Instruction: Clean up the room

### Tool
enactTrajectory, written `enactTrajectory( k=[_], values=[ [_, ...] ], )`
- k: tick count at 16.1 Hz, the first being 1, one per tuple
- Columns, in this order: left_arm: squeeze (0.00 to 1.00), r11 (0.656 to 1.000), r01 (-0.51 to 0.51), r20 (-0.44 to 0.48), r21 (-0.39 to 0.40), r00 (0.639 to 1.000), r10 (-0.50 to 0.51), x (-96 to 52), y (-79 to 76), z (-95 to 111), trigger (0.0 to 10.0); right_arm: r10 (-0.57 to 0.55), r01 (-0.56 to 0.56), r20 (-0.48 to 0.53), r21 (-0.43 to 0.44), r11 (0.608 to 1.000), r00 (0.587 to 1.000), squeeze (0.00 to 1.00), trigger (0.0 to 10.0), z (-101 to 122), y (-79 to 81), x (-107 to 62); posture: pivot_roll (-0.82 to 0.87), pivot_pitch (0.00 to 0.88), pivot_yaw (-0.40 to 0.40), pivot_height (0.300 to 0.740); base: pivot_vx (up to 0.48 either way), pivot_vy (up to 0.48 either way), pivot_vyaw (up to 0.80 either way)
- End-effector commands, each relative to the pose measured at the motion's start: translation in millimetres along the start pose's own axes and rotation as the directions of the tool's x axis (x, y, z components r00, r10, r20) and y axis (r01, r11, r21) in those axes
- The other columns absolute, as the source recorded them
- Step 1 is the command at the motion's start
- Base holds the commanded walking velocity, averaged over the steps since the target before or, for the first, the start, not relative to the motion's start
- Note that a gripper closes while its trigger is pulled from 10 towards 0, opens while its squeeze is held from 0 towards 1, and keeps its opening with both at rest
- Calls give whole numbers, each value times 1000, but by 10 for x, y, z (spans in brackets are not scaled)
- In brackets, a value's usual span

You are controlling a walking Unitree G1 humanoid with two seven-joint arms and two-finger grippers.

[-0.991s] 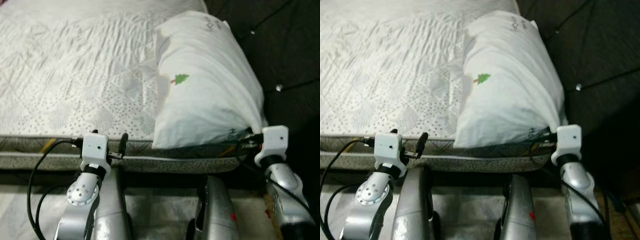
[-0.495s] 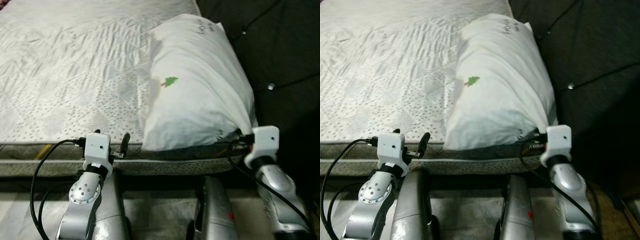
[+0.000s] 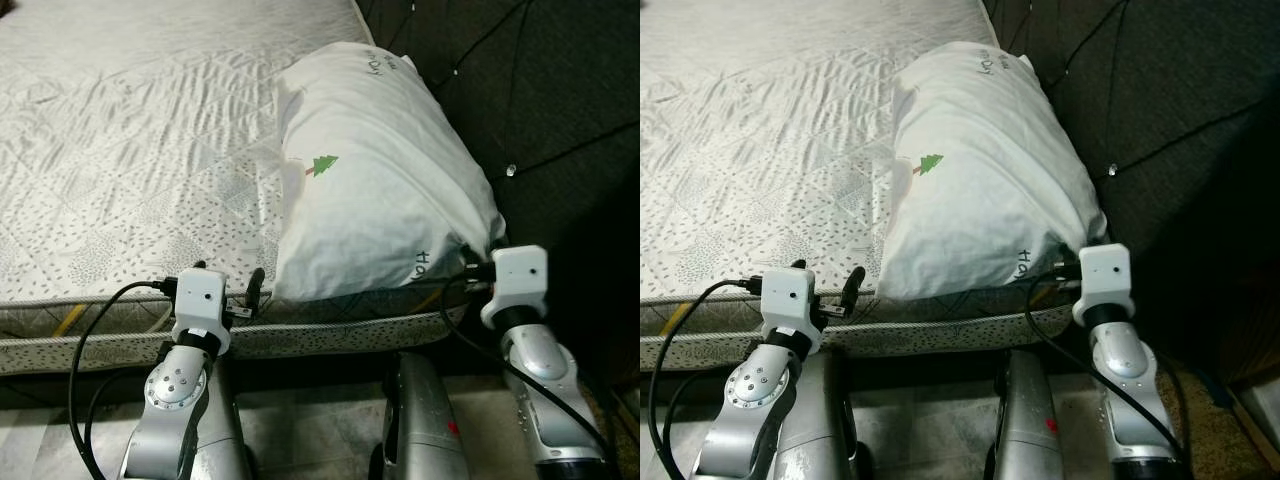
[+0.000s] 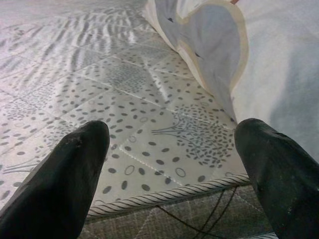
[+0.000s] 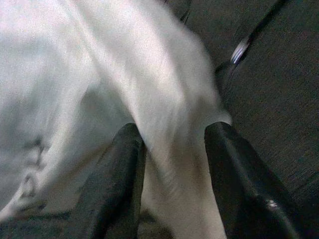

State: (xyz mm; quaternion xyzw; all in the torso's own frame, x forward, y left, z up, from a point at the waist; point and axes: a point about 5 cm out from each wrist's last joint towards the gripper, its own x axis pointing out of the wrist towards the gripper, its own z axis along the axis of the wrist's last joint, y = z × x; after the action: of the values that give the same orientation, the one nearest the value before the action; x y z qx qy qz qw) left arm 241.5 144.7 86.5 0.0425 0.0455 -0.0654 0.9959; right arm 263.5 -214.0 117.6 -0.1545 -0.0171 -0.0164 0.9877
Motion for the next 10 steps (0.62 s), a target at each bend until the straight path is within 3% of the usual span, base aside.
enactTrajectory(
  k=[1,4,5,6,8,10],
  values=[
    [0,1000,-4,-4,2,1000,4,-5,-5,-23,10000,15,-11,73,-55,998,997,1000,10000,129,-19,-46,6,11,-19,506,0,0,0],
    [0,1000,-6,-4,-1,1000,6,-39,15,-24,10000,53,-53,-6,-10,999,999,1000,10000,-46,-4,-298,-5,20,-19,506,0,0,0],
    [0,1000,-15,-7,-1,1000,15,-59,44,-31,10000,80,-82,-56,-41,996,995,1000,10000,-154,26,-498,-7,22,-18,506,0,0,0],
    [0,1000,-17,-8,-1,1000,17,-70,51,-32,10000,89,-94,-52,-88,992,995,1000,10000,-167,30,-594,-13,27,-15,506,0,0,0],
    [0,1000,-15,-7,-6,1000,15,-59,45,-30,10000,124,-127,-49,-61,990,991,1000,10000,-157,90,-743,-19,32,-14,506,0,0,0],
    [0,999,2,-8,-38,1000,-2,-43,15,-27,10000,152,-152,-44,14,988,987,1000,10000,-125,195,-693,-29,31,-8,506,0,0,0]
  ],
)
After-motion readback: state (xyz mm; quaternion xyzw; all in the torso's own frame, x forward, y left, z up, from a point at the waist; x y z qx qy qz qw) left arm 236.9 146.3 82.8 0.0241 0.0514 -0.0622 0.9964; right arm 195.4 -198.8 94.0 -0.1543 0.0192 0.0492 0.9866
